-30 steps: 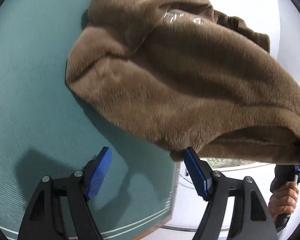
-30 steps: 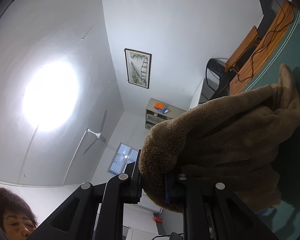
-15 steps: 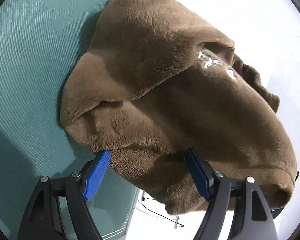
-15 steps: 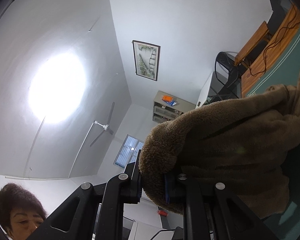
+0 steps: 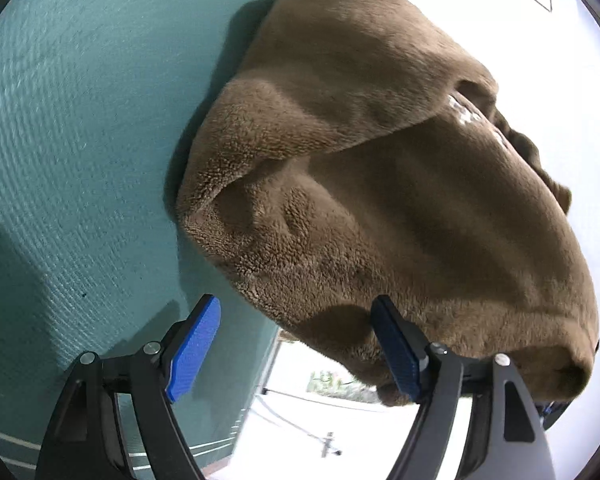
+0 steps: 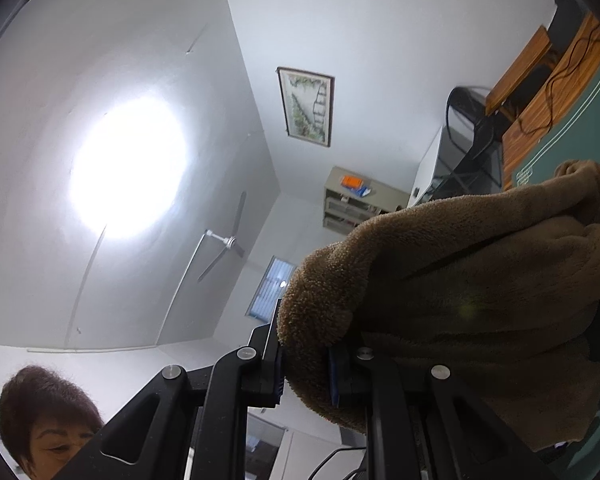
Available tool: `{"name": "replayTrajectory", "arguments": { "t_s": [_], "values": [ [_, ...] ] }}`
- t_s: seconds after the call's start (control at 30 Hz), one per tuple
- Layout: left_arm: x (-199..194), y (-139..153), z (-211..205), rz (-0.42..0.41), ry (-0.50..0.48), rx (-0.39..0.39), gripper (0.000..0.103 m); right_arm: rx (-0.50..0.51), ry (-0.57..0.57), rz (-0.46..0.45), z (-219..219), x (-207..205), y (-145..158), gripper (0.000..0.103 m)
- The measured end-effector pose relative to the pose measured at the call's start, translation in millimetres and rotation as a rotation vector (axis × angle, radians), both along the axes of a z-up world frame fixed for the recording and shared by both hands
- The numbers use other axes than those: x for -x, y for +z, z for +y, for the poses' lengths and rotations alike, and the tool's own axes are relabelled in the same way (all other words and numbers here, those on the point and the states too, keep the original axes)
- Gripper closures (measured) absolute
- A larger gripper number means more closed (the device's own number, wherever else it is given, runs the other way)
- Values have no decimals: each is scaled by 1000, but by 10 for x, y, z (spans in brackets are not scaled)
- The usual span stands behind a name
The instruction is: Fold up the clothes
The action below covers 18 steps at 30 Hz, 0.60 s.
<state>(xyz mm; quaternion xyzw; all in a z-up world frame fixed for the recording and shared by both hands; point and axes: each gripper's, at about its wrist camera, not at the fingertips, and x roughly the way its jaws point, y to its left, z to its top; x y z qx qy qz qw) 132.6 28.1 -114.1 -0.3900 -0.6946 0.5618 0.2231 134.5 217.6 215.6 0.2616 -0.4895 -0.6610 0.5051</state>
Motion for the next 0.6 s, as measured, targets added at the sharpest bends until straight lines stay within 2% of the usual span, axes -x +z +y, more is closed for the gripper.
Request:
{"name": "replayTrajectory", "arguments": {
  "t_s": [0.27,0.43,0.6],
  "values": [
    [120,-54,127,-37,53,-253,19,20,40,-10,-46,-38,-73,84],
    [132,8,220,-39,32,-291,17,30,25,-16,42,-61,-81,84],
    [134,-17,328,-66,13,-257,16,40,16,-28,122,-77,-107,84]
  ]
}}
